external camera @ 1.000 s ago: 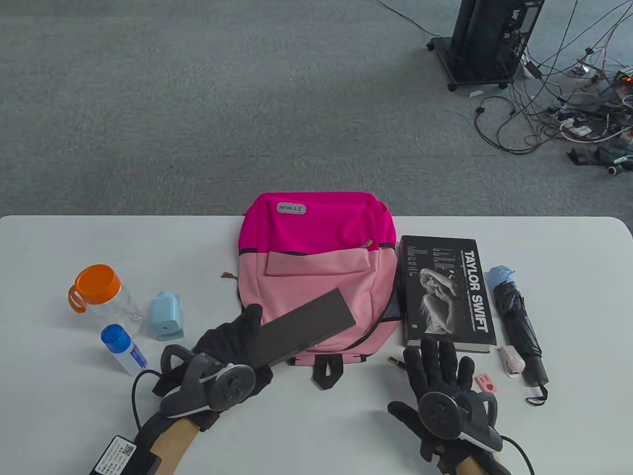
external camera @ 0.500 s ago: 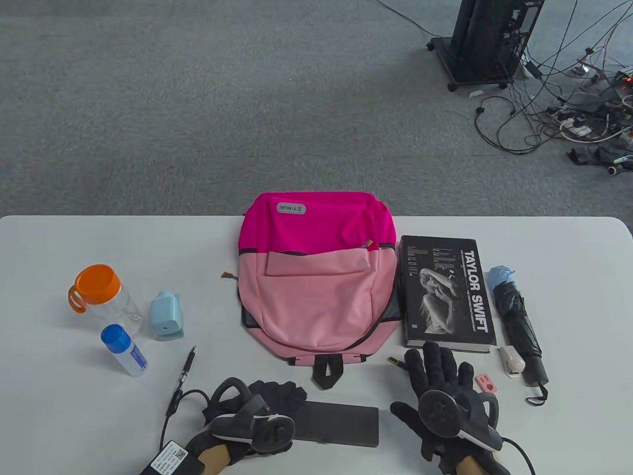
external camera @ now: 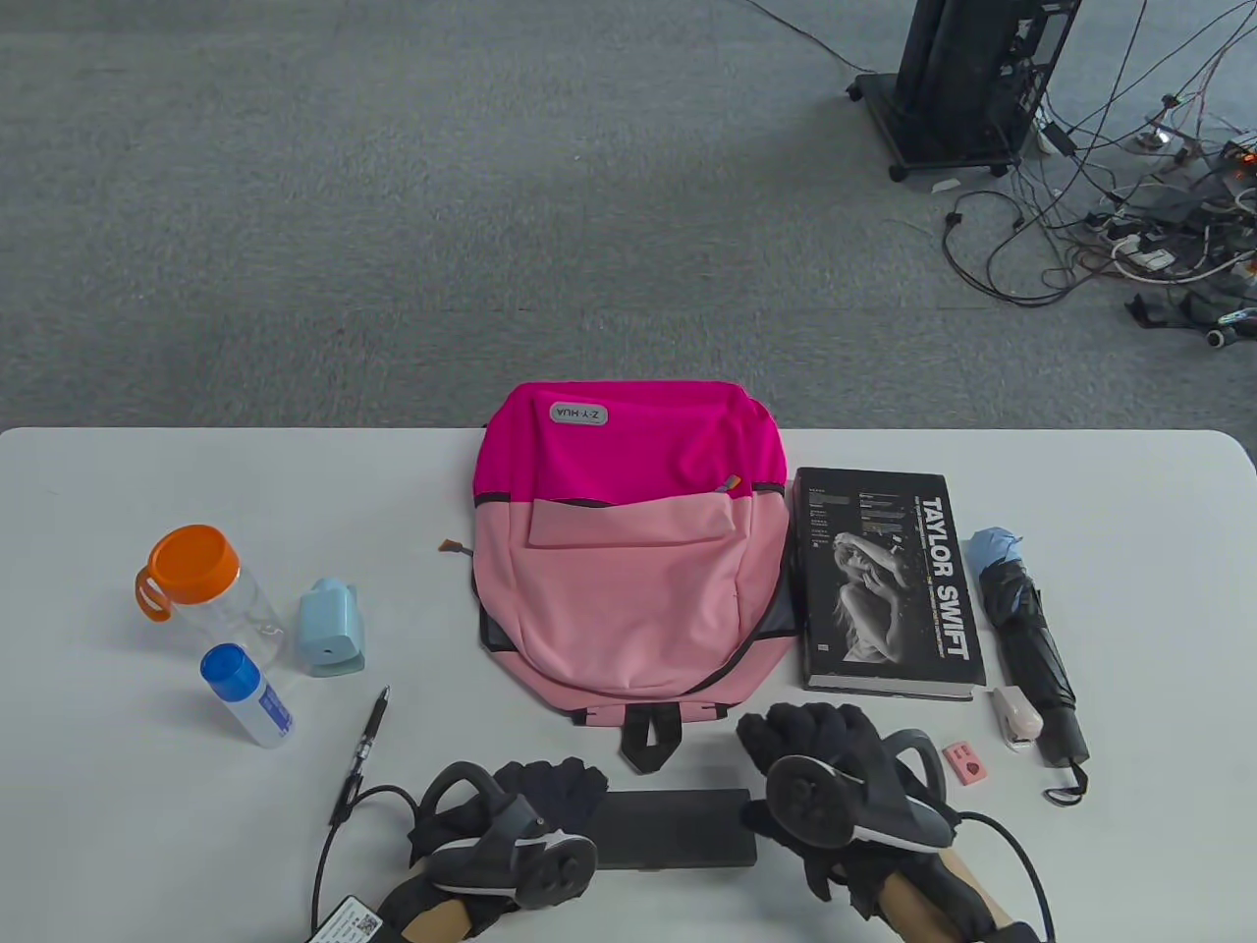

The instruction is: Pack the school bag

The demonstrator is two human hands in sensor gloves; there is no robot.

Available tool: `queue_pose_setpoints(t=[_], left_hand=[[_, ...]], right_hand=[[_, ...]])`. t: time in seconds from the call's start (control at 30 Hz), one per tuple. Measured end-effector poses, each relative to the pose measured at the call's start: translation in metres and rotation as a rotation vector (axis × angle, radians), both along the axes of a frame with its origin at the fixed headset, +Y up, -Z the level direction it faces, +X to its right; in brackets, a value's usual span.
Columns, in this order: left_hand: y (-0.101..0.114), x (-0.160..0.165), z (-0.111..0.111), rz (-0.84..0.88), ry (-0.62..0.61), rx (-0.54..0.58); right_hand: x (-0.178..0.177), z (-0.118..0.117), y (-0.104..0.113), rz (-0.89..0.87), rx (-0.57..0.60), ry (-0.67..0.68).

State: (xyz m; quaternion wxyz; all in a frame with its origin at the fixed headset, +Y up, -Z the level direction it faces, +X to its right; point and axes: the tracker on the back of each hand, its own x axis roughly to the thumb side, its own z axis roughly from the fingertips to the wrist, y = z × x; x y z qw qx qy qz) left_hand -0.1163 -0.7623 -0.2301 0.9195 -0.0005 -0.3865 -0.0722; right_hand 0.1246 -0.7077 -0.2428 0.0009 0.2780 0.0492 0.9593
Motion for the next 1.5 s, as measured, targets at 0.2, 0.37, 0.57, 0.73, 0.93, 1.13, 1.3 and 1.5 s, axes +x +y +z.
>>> queue_pose_setpoints(t=[0.2, 0.37, 0.57, 0.73, 0.93, 1.13, 1.3, 1.5], left_hand=[[-0.001, 0.002, -0.004, -0.003, 0.008, -0.001], [0.000, 0.004, -0.004, -0.013, 0.018, 0.008], [0.000, 0.002, -0.004, 0.010, 0.047, 0.014], [0.007, -0.001, -0.008, 0.029, 0.048, -0.037], [0.011, -0.003, -0.017, 0.021, 0.096, -0.101], [0.024, -0.022, -0.064, 0.156, 0.359, -0.327], [0.015, -0.023, -0.087, 0.167, 0.493, -0.296], [0.016, -0.024, -0.088, 0.213, 0.569, -0.148]], right_hand=[[-0.032, -0.004, -0.051, 0.237, -0.037, 0.082], [-0.037, -0.002, -0.045, 0.211, 0.013, 0.141], [-0.029, 0.002, -0.042, 0.152, 0.012, 0.178], [-0.020, 0.002, -0.051, 0.136, 0.054, 0.138], [-0.005, -0.001, -0.053, 0.091, 0.068, -0.091], [0.009, -0.004, -0.057, 0.054, 0.038, -0.257], [0.005, 0.004, -0.057, 0.056, 0.128, -0.198], [0.005, 0.002, -0.059, 0.044, 0.055, -0.188]])
